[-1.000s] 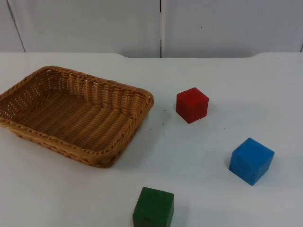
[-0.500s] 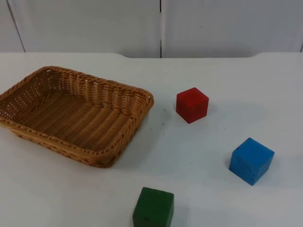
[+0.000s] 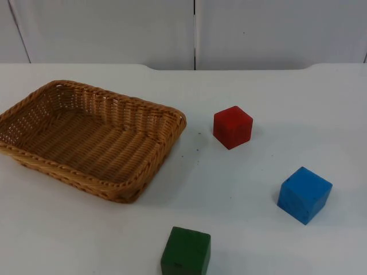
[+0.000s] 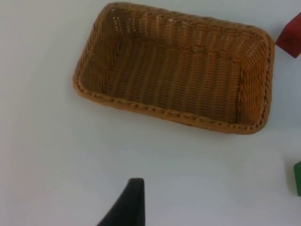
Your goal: Pick up one cube with each hand and place exactly two cubes into the same basket, leaving the remaining cube outside.
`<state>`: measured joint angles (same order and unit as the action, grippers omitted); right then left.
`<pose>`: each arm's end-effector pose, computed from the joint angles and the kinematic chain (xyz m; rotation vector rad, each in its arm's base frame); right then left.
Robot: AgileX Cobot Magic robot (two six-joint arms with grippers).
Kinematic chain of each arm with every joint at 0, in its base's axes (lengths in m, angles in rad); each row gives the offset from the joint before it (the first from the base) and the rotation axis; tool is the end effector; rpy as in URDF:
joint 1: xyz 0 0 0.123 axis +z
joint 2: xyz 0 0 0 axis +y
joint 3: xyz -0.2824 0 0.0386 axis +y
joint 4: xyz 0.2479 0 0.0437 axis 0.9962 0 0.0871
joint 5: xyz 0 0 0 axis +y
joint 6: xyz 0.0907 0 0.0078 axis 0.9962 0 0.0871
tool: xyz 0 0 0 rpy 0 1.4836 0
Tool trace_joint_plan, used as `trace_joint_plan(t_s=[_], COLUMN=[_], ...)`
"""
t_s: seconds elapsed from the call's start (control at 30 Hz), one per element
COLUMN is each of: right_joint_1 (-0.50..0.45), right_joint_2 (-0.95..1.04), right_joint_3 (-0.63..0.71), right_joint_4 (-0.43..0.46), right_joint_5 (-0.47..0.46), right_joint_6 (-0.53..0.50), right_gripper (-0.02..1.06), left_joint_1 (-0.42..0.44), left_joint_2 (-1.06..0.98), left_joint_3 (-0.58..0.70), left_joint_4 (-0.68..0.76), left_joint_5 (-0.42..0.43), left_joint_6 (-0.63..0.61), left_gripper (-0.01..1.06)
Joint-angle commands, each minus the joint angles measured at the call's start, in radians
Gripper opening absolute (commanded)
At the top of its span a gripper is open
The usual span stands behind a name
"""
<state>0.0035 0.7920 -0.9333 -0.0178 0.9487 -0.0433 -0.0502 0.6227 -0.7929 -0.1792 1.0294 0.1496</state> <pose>0.1367 -0.0008 0.3692 -0.0580 2.2905 -0.0426 0.0940 -0.0187 0.3417 0.2005 2.3224 -0.1758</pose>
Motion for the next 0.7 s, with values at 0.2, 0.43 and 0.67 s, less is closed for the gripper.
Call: trace_joint_plan(t_s=[0.2, 0.43, 0.67], right_joint_1=[-0.005, 0.022, 0.154], right_joint_2=[0.171, 0.299, 0.388], right_joint_3=[-0.049, -0.049, -0.049], right_joint_4=[0.092, 0.134, 0.132], right_joint_5=[0.002, -0.002, -0.04], right_joint_6=[-0.086, -0.116, -0.13], right_gripper=[1.05, 1.05, 1.05], left_joint_1=[0.001, 0.001, 0.001], left_joint_2=[0.071, 0.145, 0.215], left_joint_3=[-0.044, -0.044, -0.044], left_joint_4=[-0.026, -0.12, -0.206], left_joint_5=[-0.009, 0.008, 0.02], left_joint_6=[0.029, 0.106, 0.177], left_gripper=[1.05, 1.05, 1.05])
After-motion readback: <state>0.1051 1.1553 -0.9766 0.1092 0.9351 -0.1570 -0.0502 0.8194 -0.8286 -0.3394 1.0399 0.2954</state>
